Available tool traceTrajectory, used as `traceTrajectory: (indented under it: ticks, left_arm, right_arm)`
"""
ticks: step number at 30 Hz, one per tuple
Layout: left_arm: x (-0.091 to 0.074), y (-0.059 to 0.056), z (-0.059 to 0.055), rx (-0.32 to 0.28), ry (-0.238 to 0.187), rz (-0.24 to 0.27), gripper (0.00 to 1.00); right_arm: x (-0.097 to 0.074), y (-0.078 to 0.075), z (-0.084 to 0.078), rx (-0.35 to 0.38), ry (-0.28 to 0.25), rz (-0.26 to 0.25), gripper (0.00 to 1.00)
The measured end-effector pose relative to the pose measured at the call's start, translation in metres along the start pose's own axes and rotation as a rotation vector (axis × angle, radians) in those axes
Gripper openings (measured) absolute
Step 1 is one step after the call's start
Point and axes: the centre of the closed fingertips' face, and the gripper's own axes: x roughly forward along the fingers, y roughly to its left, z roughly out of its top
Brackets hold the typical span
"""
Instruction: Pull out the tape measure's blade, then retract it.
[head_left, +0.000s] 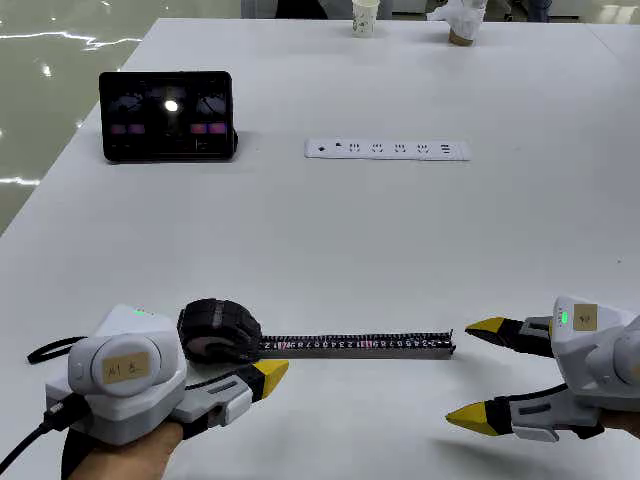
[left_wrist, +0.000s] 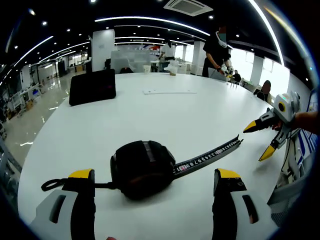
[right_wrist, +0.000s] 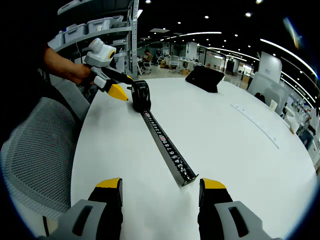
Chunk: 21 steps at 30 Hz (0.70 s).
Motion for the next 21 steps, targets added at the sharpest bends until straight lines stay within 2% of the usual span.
traceTrajectory:
  ticks: [11,16,21]
  left_arm:
    - [0.006,0.001,0.000,-0.045,0.012,0.009,0.90]
    - [0.007,0.001,0.001,-0.053,0.014,0.008,0.86]
    - [0.008,0.005,0.007,-0.053,0.004,0.027,0.84]
  right_arm:
    - [0.008,-0.010,-0.007,-0.053,0.048,0.034,0.46]
    - [0.009,-0.015,-0.004,-0.064,0.044,0.039,0.40]
    - [0.010,-0.019,-0.001,-0.083,0.049,0.038,0.34]
